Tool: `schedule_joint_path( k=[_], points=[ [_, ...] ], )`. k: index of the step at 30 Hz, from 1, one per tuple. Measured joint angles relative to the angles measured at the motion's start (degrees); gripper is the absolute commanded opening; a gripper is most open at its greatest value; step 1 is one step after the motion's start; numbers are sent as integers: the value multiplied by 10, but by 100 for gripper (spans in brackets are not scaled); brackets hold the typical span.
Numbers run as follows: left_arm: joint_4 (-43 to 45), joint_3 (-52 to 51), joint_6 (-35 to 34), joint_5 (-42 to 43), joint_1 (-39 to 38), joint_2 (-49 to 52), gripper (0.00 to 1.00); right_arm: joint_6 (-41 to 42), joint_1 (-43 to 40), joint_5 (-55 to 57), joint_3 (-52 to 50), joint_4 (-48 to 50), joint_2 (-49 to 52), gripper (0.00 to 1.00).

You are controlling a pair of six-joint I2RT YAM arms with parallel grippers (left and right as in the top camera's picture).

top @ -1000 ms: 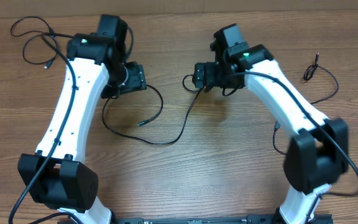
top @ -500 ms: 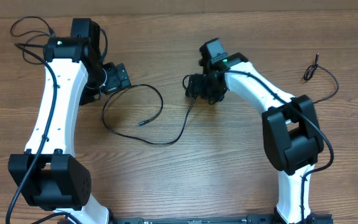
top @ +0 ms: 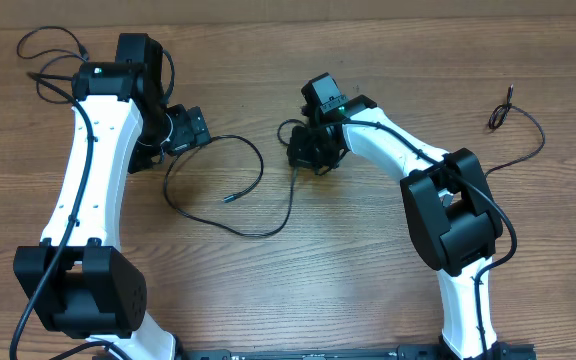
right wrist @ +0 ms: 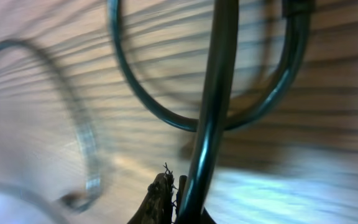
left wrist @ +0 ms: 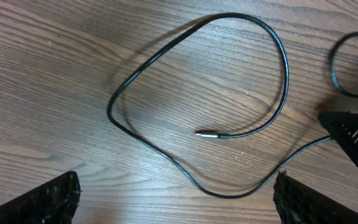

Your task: Untangle cables

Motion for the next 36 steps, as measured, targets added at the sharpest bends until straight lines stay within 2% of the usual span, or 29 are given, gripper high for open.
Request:
schedule_joint_path(
  k=[3, 7, 8, 9, 12, 15, 22, 26, 32, 36],
  points=[
    [-1, 0, 7, 4, 0, 0, 100, 3, 0, -54, 18, 3, 0, 6],
    [1, -6, 39, 31, 0, 0, 100, 7, 0, -109, 78, -6, 0, 75],
    [0, -8, 47, 38, 0, 0, 100, 8, 0, -112, 94, -11, 0, 89],
    [0, -10, 56, 45, 0, 0, 100, 8, 0, -114, 112, -19, 0, 98],
    [-2, -23, 103, 89, 0, 0, 99, 8, -7, -76, 157, -67, 0, 100],
    [2, -33, 124, 125, -1, 0, 100, 8, -26, -47, 158, -114, 0, 100],
    [38, -99, 143, 171, -43, 0, 96, 8, -131, -22, 158, -146, 0, 100],
    [94, -157, 189, 177, -106, 1, 95, 8, -215, -13, 158, -186, 0, 100],
    [174, -204, 221, 108, -195, 2, 91, -40, -258, -9, 158, -232, 0, 100],
    [180, -209, 231, 39, -226, 2, 78, -74, -255, -9, 158, -242, 0, 100]
  ],
)
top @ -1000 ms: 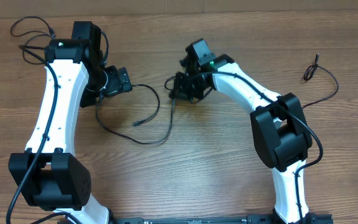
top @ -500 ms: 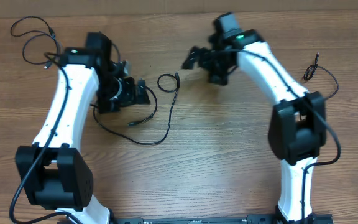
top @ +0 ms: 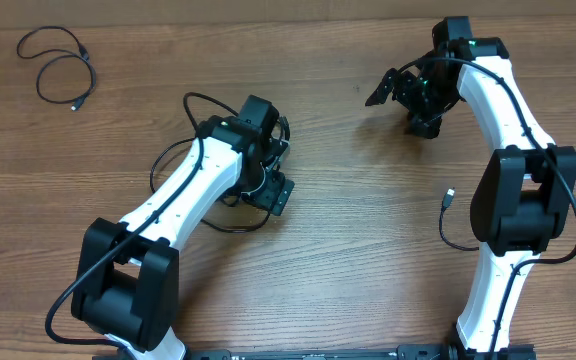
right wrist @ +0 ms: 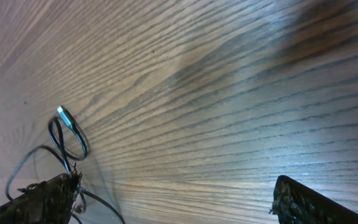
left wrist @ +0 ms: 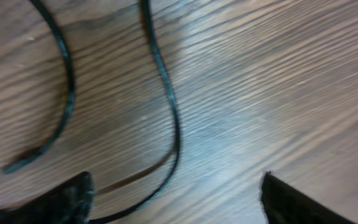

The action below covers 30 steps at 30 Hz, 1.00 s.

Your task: Untangle cables

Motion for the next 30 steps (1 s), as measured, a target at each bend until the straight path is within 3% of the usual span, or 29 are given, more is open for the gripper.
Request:
schedule_joint_path(
  k=[5, 6, 7, 9, 16, 27, 30],
  points=[
    [-14, -9, 16, -41, -5, 0, 73, -15, 2, 0, 0, 0, 0, 100],
    [-13, -14, 19, -43, -5, 0, 77, -16, 3, 0, 0, 1, 0, 100],
    [-13, -20, 22, -44, -5, 0, 91, -19, 3, 1, 0, 4, 0, 100],
    [-10, -50, 39, -42, -5, 0, 99, -20, 3, 0, 0, 7, 0, 100],
    [35, -109, 85, -14, -5, 0, 96, -22, 4, 1, 0, 17, 0, 100],
    [87, -124, 101, -17, -21, 0, 92, -22, 4, 1, 0, 20, 0, 100],
    [94, -136, 101, -27, -32, 0, 84, -22, 4, 1, 0, 21, 0, 100]
  ],
)
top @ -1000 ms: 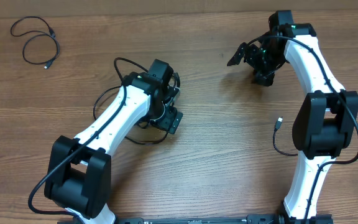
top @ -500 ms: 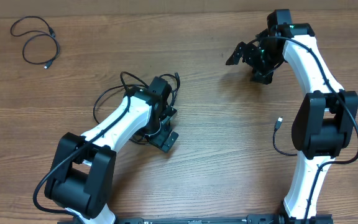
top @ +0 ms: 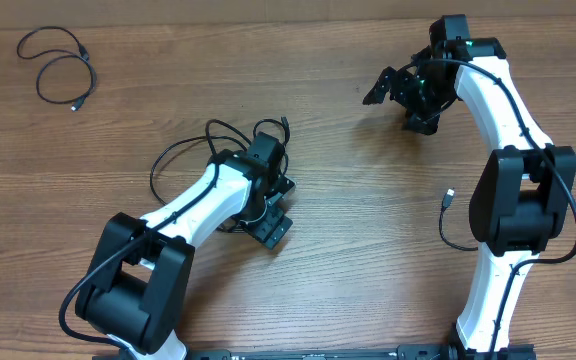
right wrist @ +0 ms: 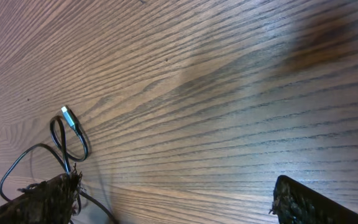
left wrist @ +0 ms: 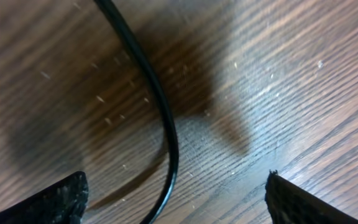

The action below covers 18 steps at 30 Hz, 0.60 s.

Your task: Untangle cables

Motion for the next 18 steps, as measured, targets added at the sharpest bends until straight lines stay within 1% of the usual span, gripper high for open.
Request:
schedule_joint_path(
  k=[2, 5, 10, 18],
  points=[
    [1, -4, -1, -11, -7, 0, 76, 0, 0, 0, 0, 0, 0, 100],
    [15, -7, -3, -34, -13, 0, 75, 0, 0, 0, 0, 0, 0, 100],
    [30, -10, -14, -61, -13, 0, 65, 0, 0, 0, 0, -1, 0, 100],
    [34, -13, -20, -68, -13, 0, 64, 0, 0, 0, 0, -1, 0, 100]
  ],
)
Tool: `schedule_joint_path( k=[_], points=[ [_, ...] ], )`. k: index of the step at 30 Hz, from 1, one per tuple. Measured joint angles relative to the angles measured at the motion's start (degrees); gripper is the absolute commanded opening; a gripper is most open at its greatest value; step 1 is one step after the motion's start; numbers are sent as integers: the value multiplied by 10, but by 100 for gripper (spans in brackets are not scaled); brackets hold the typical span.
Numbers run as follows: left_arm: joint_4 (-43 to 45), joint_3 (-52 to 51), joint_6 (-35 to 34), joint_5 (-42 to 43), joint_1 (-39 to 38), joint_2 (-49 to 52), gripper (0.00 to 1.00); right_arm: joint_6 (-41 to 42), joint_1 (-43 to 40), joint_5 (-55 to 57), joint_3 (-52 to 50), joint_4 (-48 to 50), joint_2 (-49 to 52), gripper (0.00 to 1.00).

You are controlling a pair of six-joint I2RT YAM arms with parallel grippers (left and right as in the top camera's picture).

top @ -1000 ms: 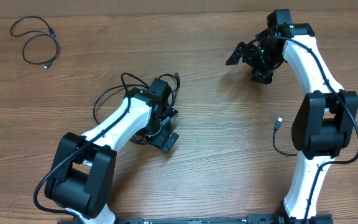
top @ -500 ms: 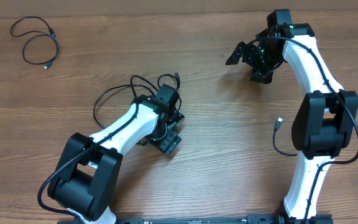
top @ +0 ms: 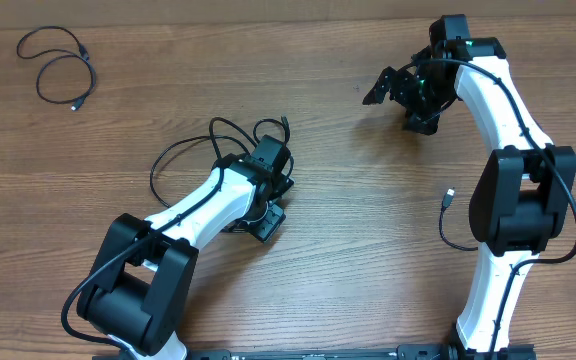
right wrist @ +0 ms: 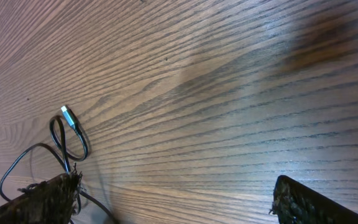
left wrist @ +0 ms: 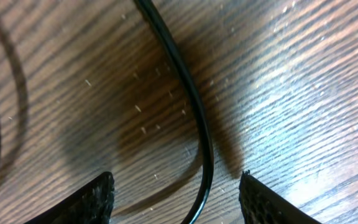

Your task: Untangle cables

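A tangled black cable (top: 215, 127) lies left of the table's middle. My left gripper (top: 265, 222) sits low at its right side. In the left wrist view one strand of this cable (left wrist: 191, 106) runs between the open fingertips (left wrist: 98, 199), touching neither. My right gripper (top: 390, 86) hangs open and empty over the far right of the table. In its wrist view the right gripper (right wrist: 176, 202) looks across bare wood at the tangle (right wrist: 67, 140) and its silver plug (right wrist: 67, 116).
A second black cable (top: 85, 50) lies coiled at the far left corner. A third cable with a silver plug (top: 449, 197) lies by the right arm's base, partly hidden by the arm. The wooden table (top: 348, 250) stretches between the two arms.
My left gripper's fingers stand closer together around the cable strand, and the gripper has shifted slightly along it. The right arm has not moved.
First my left gripper hung open at the far left over a cable loop, and my right was shut on a cable near the middle. Then the left was open by the central tangle, the right open at the far right. The left then sat low astride one strand.
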Motion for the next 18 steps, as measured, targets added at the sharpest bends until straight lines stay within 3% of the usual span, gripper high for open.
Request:
schedule_joint_path(
  k=[7, 8, 9, 15, 18],
  points=[
    [0, -12, 0, 0, -1, 0, 61, 0, 0, 0, 0, 0, 0, 100],
    [0, -13, 0, 0, -1, 0, 56, 0, 0, 0, 0, 0, 0, 100],
    [0, -14, 0, 0, -1, 0, 42, 0, 0, 0, 0, 0, 0, 100],
    [12, -15, -7, 2, -1, 0, 4, 0, 0, 0, 0, 0, 0, 100],
    [22, -15, -12, 2, -1, 0, 4, 0, 0, 0, 0, -1, 0, 100]
  ],
)
